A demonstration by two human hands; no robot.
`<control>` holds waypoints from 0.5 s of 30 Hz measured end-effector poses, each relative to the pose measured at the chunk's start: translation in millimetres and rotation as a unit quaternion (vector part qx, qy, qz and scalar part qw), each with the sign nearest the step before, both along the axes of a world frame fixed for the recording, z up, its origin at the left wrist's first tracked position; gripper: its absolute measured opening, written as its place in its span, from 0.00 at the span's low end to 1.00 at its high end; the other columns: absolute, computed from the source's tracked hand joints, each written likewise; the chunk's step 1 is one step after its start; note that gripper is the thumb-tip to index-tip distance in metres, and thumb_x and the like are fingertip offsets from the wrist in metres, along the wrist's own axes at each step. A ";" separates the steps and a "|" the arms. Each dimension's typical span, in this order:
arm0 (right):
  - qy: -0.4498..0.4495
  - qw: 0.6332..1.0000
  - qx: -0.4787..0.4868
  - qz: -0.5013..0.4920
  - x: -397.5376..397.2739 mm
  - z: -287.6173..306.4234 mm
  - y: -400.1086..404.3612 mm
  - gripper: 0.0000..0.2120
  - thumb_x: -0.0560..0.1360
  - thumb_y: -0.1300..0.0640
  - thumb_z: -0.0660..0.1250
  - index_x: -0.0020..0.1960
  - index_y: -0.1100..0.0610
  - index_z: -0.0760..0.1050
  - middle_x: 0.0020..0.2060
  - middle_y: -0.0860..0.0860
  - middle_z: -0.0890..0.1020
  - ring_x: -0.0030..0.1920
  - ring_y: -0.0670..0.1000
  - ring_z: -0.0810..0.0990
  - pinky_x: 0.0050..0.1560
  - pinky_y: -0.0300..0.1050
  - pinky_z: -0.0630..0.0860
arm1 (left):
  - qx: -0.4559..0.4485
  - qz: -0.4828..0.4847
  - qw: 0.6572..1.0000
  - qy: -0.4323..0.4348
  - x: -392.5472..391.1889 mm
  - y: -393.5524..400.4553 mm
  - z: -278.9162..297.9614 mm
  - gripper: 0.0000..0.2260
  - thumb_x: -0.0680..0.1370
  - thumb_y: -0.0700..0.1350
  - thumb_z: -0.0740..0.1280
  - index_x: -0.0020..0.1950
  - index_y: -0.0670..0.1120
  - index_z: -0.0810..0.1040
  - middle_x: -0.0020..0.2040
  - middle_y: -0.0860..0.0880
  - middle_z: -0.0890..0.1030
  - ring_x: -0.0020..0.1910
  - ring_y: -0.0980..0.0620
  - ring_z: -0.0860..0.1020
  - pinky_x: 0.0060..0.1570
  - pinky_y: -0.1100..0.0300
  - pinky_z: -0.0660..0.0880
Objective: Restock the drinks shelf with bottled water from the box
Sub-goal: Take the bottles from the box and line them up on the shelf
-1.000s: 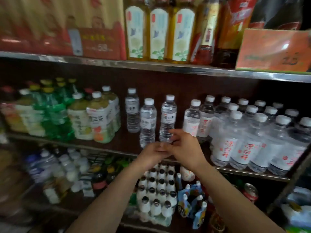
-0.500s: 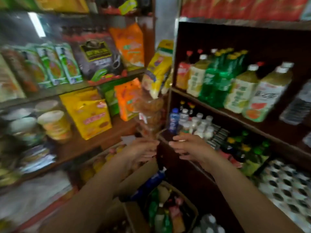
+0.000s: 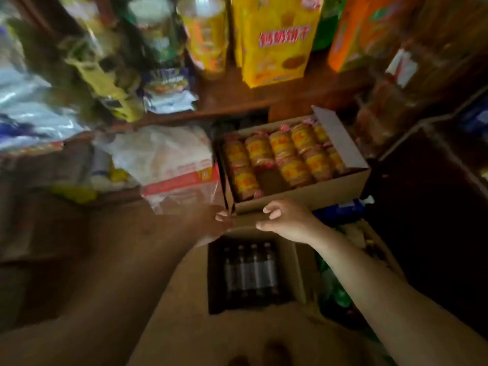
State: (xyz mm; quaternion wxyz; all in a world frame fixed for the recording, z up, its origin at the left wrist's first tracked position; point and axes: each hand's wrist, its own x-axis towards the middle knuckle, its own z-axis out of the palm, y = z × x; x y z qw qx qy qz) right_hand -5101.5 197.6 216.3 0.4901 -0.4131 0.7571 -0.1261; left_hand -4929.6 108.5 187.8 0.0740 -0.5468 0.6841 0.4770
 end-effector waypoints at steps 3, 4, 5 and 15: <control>0.010 0.998 0.053 0.030 12.6 -96.6 -15.2 0.25 0.70 0.46 0.73 0.62 0.57 0.75 0.58 0.53 0.80 0.57 0.53 0.79 0.60 0.50 0.76 | 0.074 0.050 0.996 0.000 0.0 -0.1 -89.8 0.14 0.75 0.44 0.70 0.58 0.39 0.78 0.52 0.46 0.78 0.51 0.48 0.76 0.59 0.53 0.73; 0.011 0.997 0.073 0.033 15.0 -128.5 -18.5 0.21 0.70 0.47 0.73 0.58 0.59 0.78 0.54 0.55 0.81 0.54 0.55 0.80 0.58 0.50 0.76 | 0.102 0.056 0.993 -0.003 -3.1 3.3 -118.2 0.14 0.75 0.47 0.71 0.57 0.41 0.78 0.53 0.47 0.77 0.53 0.48 0.76 0.61 0.52 0.73; 0.009 0.995 0.094 0.034 17.0 -159.5 -21.0 0.16 0.71 0.49 0.73 0.52 0.60 0.79 0.46 0.56 0.83 0.50 0.57 0.82 0.54 0.48 0.77 | 0.131 0.069 0.989 -0.003 -7.1 8.7 -144.0 0.14 0.75 0.48 0.70 0.56 0.43 0.78 0.53 0.47 0.77 0.54 0.48 0.76 0.60 0.53 0.72; -0.012 0.973 0.193 -0.126 1.3 -388.7 -32.4 0.25 0.73 0.57 0.72 0.67 0.59 0.69 0.65 0.55 0.74 0.65 0.56 0.72 0.57 0.46 0.71 | 0.268 0.178 0.947 -0.025 -17.7 56.7 -369.3 0.17 0.75 0.40 0.69 0.63 0.45 0.74 0.61 0.46 0.77 0.61 0.46 0.76 0.60 0.51 0.74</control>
